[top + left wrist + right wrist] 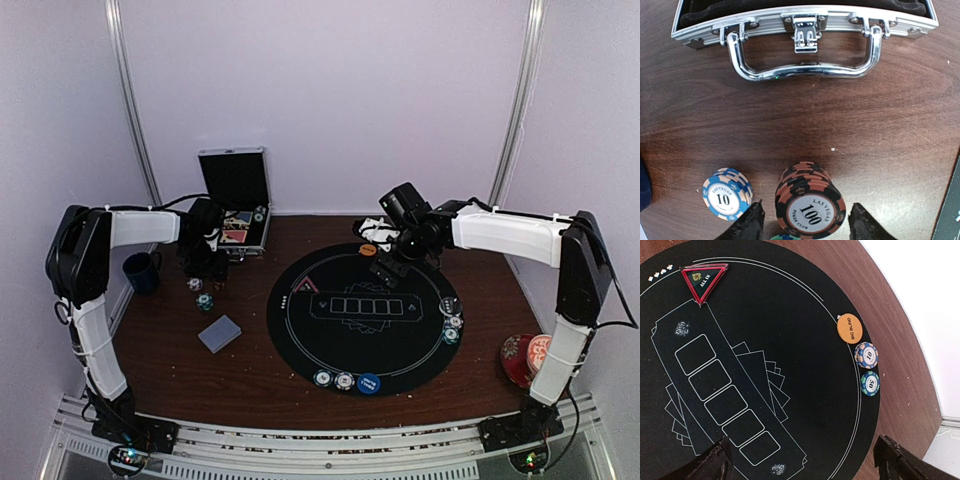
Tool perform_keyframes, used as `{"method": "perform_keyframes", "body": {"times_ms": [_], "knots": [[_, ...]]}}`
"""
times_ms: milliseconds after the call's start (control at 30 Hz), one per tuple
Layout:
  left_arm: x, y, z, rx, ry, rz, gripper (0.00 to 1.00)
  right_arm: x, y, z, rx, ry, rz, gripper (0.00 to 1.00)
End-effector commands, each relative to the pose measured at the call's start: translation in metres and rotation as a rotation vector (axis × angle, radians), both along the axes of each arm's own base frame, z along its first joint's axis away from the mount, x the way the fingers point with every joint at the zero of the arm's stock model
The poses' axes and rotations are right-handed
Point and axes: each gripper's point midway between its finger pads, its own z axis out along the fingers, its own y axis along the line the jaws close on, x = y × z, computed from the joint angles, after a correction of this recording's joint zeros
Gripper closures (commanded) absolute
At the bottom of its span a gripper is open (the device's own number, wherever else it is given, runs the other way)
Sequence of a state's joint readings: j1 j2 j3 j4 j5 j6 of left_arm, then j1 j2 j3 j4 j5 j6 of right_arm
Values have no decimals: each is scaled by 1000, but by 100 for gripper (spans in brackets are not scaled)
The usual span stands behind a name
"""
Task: Distribute texas hold em gaming equipment
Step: Pick up the pile of poker chips from the pile of poker chips.
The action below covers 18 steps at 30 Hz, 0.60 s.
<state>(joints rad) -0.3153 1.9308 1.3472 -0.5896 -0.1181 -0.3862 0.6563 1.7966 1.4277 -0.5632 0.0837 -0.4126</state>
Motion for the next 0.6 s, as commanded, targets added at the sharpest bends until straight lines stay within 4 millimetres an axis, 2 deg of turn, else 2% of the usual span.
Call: {"method": "perform_keyframes", "body": {"times_ms": [0, 333, 567], "knots": [[12, -2, 4, -20, -36, -5, 42, 0, -1, -5, -16, -3, -7, 0], [11, -2, 3, -19, -33, -4, 53, 0, -2, -4, -13, -7, -8, 0], [10, 0, 3, -16, -33, 2, 55, 1, -2, -2, -14, -12, -8, 0]]}}
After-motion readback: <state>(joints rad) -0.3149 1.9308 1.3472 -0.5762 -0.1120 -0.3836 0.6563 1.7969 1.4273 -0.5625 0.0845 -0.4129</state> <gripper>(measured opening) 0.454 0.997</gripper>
